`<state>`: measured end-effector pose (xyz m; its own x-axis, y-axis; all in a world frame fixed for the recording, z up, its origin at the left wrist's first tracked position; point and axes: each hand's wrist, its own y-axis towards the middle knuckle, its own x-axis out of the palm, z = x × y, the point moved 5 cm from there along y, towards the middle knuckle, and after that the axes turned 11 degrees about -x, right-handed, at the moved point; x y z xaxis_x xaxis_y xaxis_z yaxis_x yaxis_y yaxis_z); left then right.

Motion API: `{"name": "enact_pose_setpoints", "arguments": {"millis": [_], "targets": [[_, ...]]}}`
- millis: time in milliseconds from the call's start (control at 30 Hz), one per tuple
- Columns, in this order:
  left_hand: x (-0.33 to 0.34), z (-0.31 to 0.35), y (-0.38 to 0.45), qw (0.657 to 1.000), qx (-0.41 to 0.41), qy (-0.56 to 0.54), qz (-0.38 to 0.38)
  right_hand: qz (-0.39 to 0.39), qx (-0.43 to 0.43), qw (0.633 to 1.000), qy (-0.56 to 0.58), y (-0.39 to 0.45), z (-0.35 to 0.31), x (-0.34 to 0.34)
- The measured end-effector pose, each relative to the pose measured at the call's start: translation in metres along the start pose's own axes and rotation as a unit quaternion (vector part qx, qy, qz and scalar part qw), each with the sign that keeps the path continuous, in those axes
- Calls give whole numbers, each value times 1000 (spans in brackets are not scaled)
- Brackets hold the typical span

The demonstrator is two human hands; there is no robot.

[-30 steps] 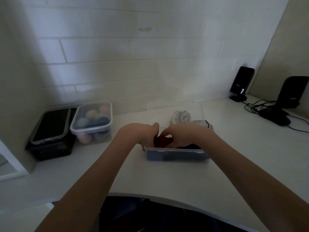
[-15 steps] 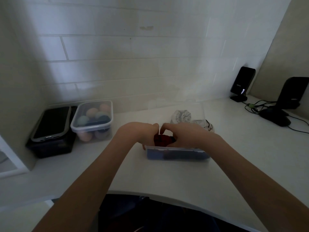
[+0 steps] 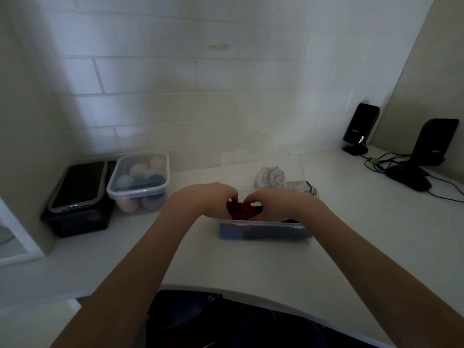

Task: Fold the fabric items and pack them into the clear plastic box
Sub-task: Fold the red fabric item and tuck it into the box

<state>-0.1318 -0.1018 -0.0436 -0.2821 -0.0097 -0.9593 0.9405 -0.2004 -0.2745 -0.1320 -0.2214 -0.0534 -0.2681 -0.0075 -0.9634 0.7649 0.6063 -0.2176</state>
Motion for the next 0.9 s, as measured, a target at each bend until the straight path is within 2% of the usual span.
{"name": "enact_pose_setpoints", "arguments": {"millis": [100,167,267,400,500,600,667,700,767,833,900], "targets": [[-9,-12,-10,997,-15,-37,62,51,0,998,34,-2,4,-2],[-14,-23,-14,987,-4,-112,112,79,-7,995,59,-4,5,-5],[-19,-33,-21,940,33,-267,209,119,-23,984,127,-10,6,-11],[-9,-40,-19,880,40,-373,291,212,-38,954,207,-21,13,-26],[2,-41,-12,858,27,-408,312,359,-23,909,211,-38,31,-44],[10,-39,-8,842,33,-437,315,518,40,831,200,-59,62,-53],[13,-40,-6,831,32,-453,320,580,84,781,217,-70,84,-47],[14,-41,-5,824,30,-462,326,592,104,768,222,-73,93,-40],[17,-43,-3,810,22,-480,336,585,137,770,215,-75,108,-23],[22,-46,-1,804,12,-489,337,532,147,807,210,-67,117,-6],[27,-46,2,809,6,-487,328,442,128,856,235,-55,118,12]]}}
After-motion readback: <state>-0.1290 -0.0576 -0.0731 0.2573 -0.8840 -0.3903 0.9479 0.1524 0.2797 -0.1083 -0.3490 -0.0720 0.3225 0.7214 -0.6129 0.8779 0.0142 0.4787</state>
